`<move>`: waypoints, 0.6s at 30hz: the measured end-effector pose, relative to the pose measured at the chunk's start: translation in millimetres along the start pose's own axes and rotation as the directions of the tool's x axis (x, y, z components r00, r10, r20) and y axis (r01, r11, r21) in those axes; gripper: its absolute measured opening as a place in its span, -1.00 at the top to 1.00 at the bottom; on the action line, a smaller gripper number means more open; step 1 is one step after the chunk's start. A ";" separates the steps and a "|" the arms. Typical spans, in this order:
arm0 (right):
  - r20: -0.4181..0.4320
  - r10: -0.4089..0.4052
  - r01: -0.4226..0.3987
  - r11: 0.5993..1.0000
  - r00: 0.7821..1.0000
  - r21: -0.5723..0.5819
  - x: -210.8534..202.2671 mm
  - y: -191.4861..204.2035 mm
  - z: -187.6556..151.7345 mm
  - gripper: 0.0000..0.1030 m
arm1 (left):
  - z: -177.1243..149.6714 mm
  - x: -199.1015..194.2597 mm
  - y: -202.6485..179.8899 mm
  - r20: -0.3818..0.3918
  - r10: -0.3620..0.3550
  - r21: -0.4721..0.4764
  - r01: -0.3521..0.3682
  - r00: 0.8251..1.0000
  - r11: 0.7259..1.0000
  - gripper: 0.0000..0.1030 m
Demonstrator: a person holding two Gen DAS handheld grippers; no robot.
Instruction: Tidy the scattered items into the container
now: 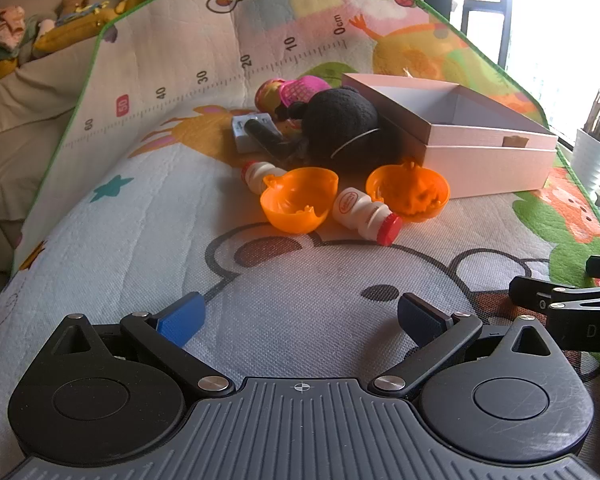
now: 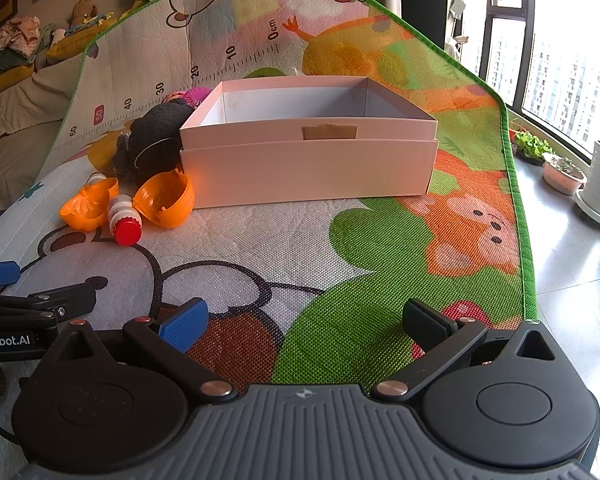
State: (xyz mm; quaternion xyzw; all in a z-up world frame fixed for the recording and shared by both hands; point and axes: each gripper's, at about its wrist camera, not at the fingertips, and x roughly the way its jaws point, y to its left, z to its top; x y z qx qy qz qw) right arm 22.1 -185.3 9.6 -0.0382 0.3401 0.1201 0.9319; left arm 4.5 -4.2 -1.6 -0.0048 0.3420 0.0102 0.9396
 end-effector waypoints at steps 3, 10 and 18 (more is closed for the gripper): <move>0.000 0.000 0.000 1.000 1.000 0.000 0.0 0.1 0.0 -1.00 | 0.0 0.0 0.0 0.000 0.000 0.000 0.000 1.000 1.000 -1.00; 0.001 0.001 -0.001 1.000 1.000 0.001 0.2 -0.3 -0.2 -1.00 | 0.1 0.1 -0.1 0.000 0.000 -0.001 0.000 1.000 1.000 -1.00; 0.001 0.002 -0.002 1.000 1.000 0.001 0.0 -0.2 -0.3 -1.00 | 0.1 0.1 0.1 0.000 0.000 -0.002 0.000 1.000 1.000 -1.00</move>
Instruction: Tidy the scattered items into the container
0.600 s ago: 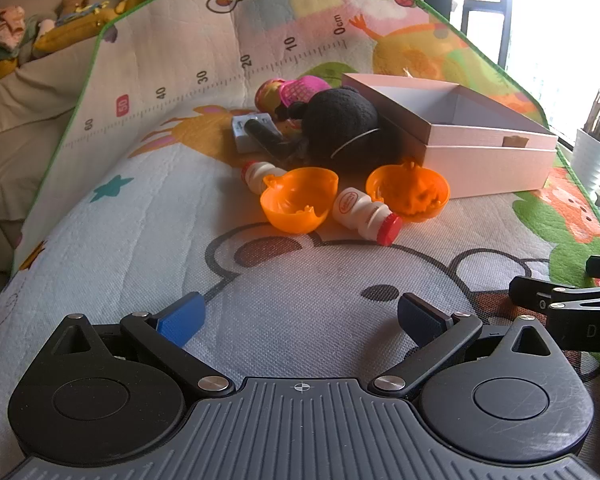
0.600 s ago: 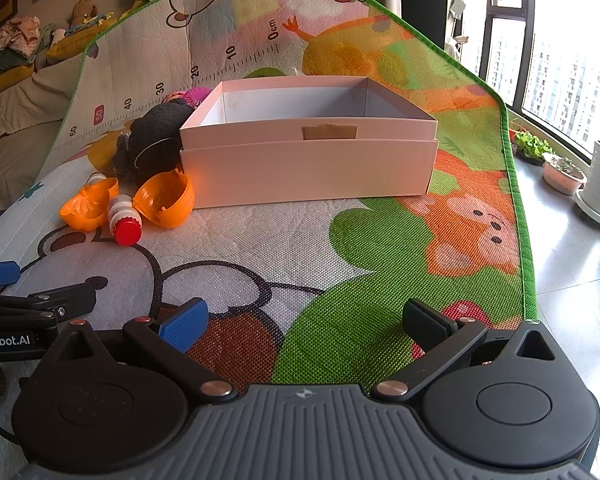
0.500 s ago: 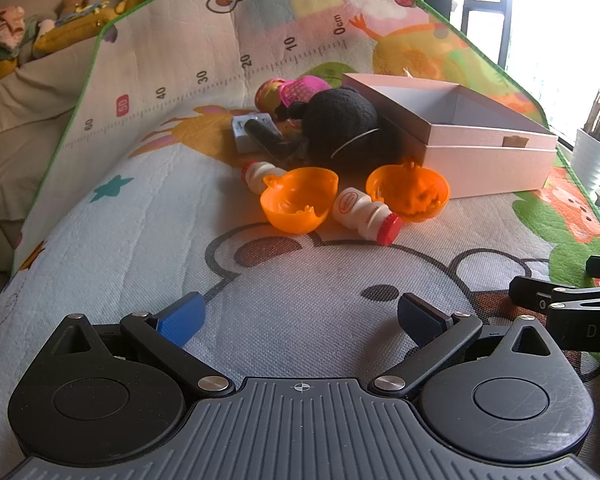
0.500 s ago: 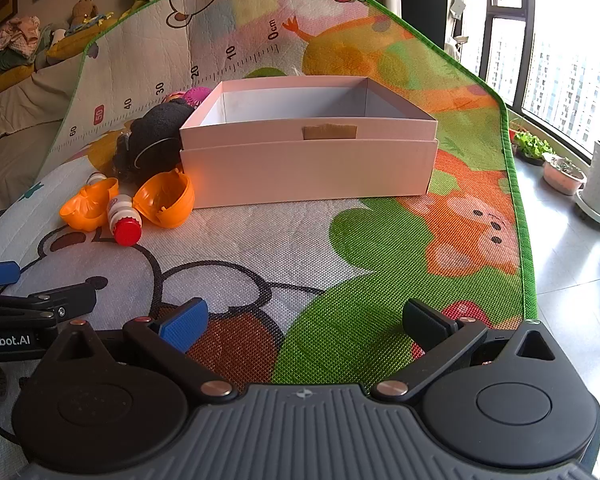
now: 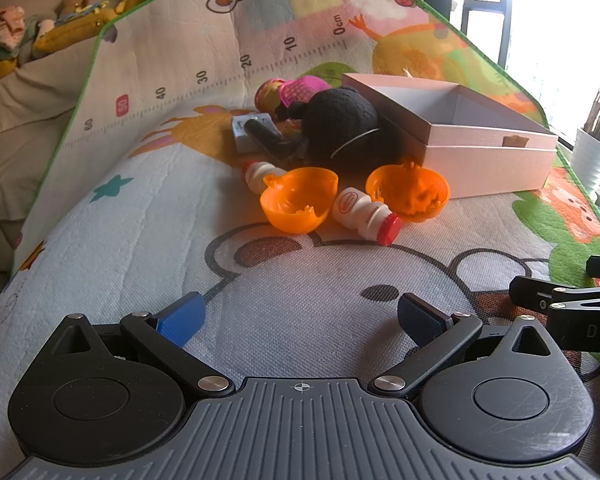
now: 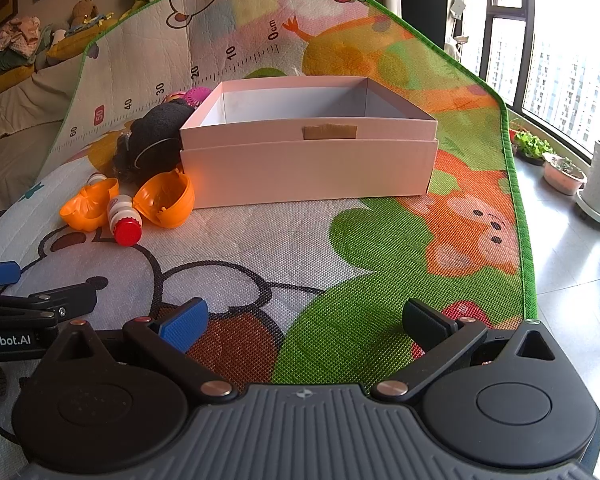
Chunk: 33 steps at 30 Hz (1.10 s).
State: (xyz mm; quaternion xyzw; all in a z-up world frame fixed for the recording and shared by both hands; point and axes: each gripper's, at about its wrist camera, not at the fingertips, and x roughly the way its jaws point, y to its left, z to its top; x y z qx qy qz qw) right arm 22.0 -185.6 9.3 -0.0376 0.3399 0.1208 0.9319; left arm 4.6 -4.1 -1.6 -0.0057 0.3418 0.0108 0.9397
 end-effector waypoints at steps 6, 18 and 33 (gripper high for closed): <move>0.000 0.001 -0.001 1.000 1.000 0.000 -0.3 0.1 0.0 -1.00 | 0.0 0.0 -0.1 0.000 0.002 0.000 -0.002 1.000 1.000 -1.00; -0.002 -0.003 0.003 1.000 1.000 -0.004 0.4 1.3 0.0 -1.00 | -0.1 -0.1 -0.1 -0.001 0.004 -0.001 -0.004 1.000 1.000 -1.00; -0.055 0.008 -0.009 1.000 0.998 -0.024 0.0 0.9 4.3 -1.00 | -1.0 -1.0 3.9 -0.015 -0.003 0.000 0.003 1.000 1.000 -1.00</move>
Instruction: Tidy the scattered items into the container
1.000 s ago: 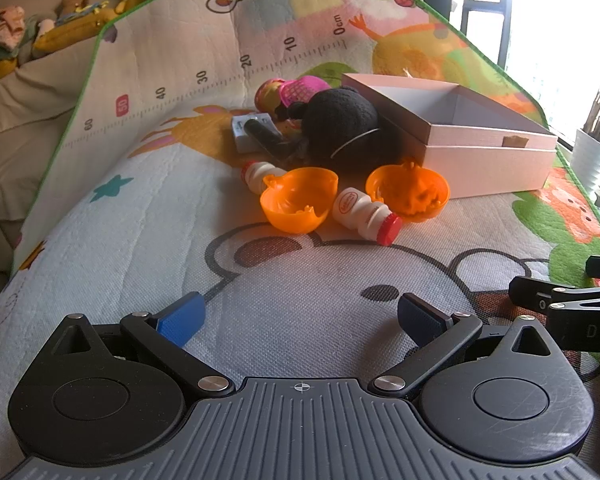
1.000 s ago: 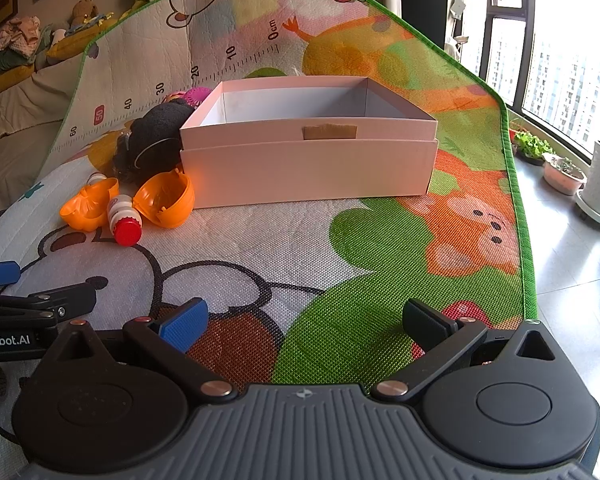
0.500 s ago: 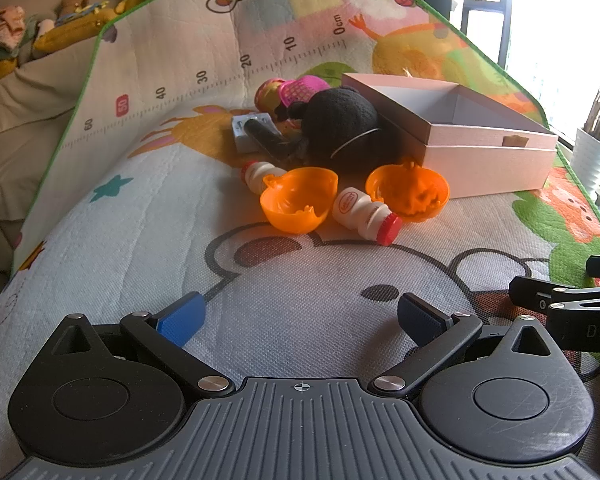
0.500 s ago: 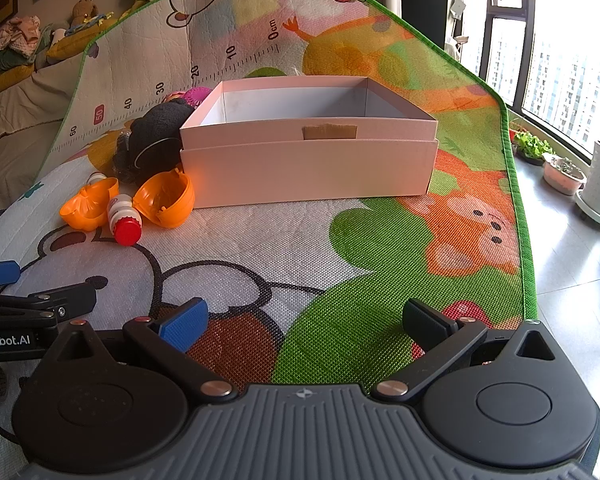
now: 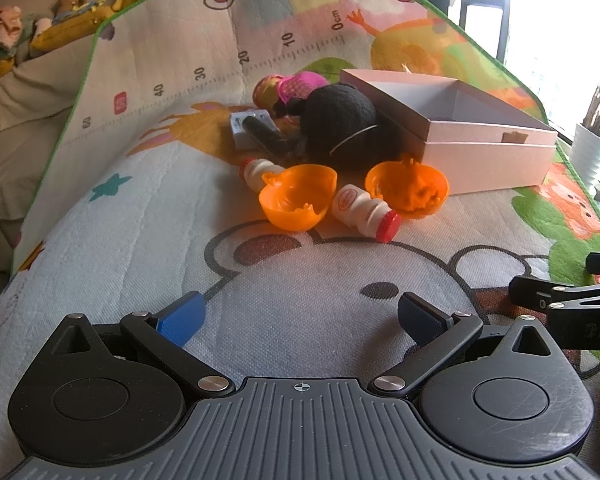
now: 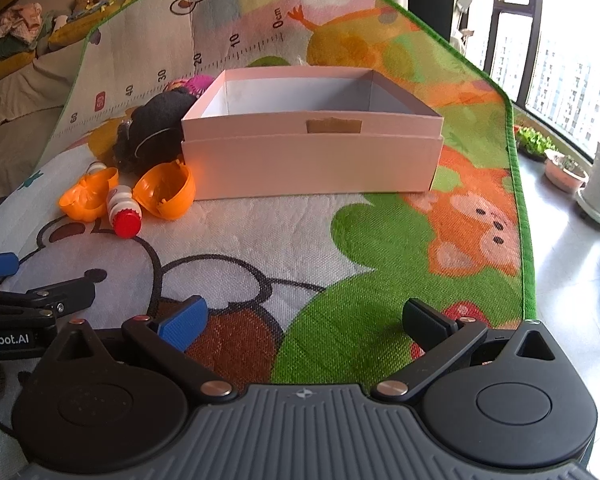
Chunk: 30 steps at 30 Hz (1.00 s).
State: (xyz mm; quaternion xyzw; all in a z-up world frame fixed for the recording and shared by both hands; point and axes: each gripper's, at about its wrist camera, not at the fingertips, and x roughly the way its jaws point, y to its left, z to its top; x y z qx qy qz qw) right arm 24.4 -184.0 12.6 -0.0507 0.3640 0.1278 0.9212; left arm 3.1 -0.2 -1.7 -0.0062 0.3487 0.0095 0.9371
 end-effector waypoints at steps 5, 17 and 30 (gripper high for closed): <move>-0.015 0.020 -0.020 1.000 1.000 0.006 -6.5 -3.0 -4.9 -1.00 | -1.7 -3.9 1.1 -0.015 -0.022 0.025 0.022 1.000 0.999 -1.00; -0.004 0.030 -0.030 0.999 1.000 -0.011 -8.9 -3.7 -7.3 -1.00 | 0.5 -21.5 6.3 0.052 -0.051 0.028 0.050 0.997 0.998 -1.00; 0.165 0.119 -0.086 0.977 0.979 -0.196 -23.4 21.8 11.4 -1.00 | 24.8 -22.2 41.4 0.068 -0.026 -0.026 0.028 0.997 0.999 -1.00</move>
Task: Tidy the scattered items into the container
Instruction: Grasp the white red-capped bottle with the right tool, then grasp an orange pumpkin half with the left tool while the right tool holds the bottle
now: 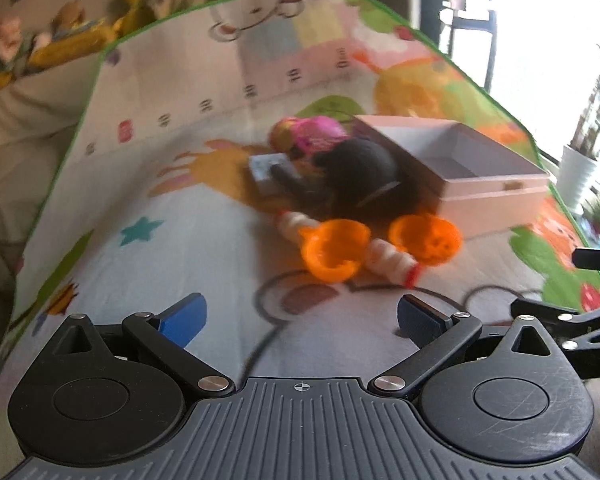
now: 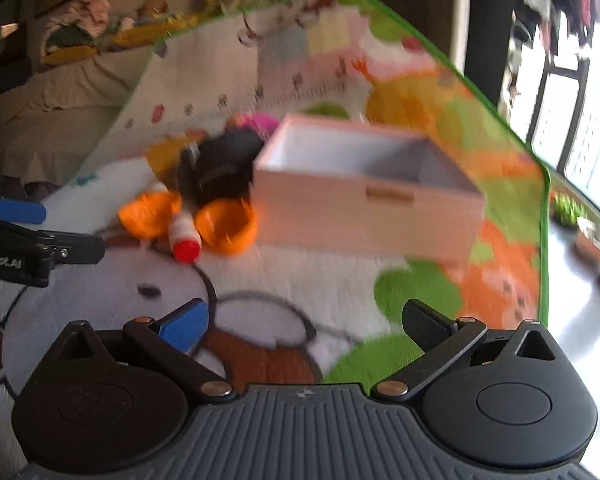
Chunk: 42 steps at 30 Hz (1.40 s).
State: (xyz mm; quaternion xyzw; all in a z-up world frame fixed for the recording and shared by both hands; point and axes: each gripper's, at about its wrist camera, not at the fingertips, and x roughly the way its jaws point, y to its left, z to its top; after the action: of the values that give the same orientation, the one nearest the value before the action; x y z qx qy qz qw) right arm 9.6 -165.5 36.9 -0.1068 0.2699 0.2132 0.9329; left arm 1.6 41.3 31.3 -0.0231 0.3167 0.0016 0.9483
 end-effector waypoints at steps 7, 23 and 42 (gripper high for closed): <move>0.012 0.112 -0.110 0.987 0.994 -0.120 23.4 30.7 31.6 -0.28 | 13.6 4.4 29.4 0.024 0.015 -0.079 -0.013 1.000 0.997 -1.00; -0.053 0.178 -0.185 0.960 0.983 -0.211 32.6 60.3 26.2 0.52 | 5.8 4.6 37.1 0.007 -0.002 -0.094 0.002 1.000 0.996 -1.00; -0.088 0.052 -0.050 0.998 0.995 0.025 -20.1 -31.6 -12.1 0.52 | -6.4 -11.1 -34.0 -0.011 -0.117 0.093 0.118 0.993 0.989 -1.00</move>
State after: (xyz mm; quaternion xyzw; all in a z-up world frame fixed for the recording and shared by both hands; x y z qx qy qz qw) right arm 3.1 -204.1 40.5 -0.0986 0.3161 0.2291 0.9153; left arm -10.5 7.2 34.3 0.0026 0.3171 -0.0692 0.9459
